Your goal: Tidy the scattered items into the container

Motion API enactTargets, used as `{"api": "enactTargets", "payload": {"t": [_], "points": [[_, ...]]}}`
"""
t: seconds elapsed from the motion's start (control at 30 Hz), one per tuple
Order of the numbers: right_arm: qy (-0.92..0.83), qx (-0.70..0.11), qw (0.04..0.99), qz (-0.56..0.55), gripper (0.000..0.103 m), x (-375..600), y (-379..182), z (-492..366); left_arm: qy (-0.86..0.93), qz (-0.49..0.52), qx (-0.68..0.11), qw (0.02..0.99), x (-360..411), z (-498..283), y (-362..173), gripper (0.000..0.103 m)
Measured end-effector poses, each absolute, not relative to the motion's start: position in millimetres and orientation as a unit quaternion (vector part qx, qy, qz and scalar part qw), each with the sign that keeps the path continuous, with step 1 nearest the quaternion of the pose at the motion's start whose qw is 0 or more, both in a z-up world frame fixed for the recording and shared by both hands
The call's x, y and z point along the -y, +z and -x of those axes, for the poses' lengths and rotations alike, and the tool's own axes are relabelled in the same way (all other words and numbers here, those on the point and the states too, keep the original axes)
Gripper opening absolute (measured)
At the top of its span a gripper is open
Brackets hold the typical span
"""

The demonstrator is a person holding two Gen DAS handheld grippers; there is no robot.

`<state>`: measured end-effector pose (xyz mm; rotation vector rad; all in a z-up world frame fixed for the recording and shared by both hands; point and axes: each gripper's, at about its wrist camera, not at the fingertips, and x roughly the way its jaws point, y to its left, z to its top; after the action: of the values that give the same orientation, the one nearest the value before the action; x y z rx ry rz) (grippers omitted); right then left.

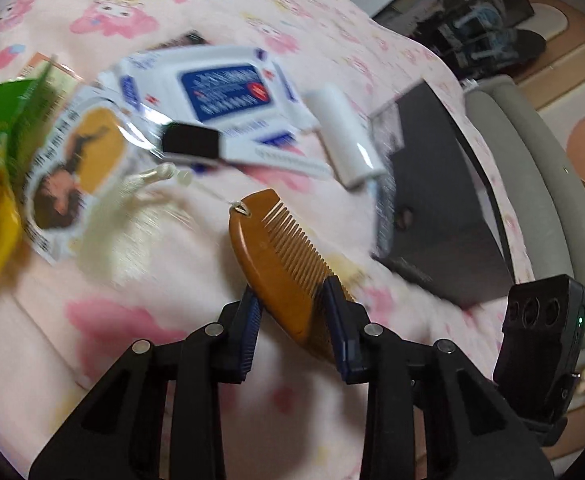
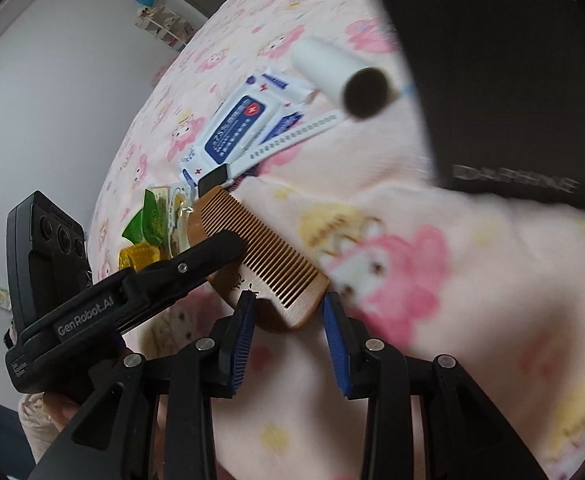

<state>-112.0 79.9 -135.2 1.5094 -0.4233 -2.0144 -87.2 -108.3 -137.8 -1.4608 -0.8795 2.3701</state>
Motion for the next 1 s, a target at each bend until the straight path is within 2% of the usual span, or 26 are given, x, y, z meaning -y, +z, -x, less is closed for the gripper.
{"api": "enactTargets", "payload": {"t": [0.2,0.43,0.53,0.6,0.73,0.83,0.9,1.0], "points": [[-0.770,0.165,0.269,-0.554,0.031,-123,-125,95,0.783,0.492,0.356,0.136,76,71,-143,0.028],[-0.789,0.190,0.234,-0.535,0.031,-180,-117,87,0.779,0.494,0.344,0.173,23,70,-140,0.029],[-0.792,0.199,0.223,-0.533,0.030,-199,-121,87,0.774,0.515,0.328,0.168,11,70,-149,0.034],[-0.791,0.208,0.217,-0.533,0.031,-208,-126,88,0.770,0.528,0.321,0.157,13,69,-155,0.037],[-0.787,0.214,0.213,-0.538,0.031,-212,-133,91,0.748,0.518,0.386,0.153,46,67,-162,0.042],[-0.781,0.211,0.219,-0.545,0.031,-209,-136,92,0.751,0.506,0.406,0.124,68,66,-160,0.043],[-0.777,0.205,0.221,-0.553,0.031,-208,-139,92,0.761,0.505,0.394,0.108,72,69,-156,0.043],[-0.773,0.193,0.215,-0.565,0.031,-206,-145,92,0.786,0.513,0.334,0.086,62,80,-146,0.044]]}}
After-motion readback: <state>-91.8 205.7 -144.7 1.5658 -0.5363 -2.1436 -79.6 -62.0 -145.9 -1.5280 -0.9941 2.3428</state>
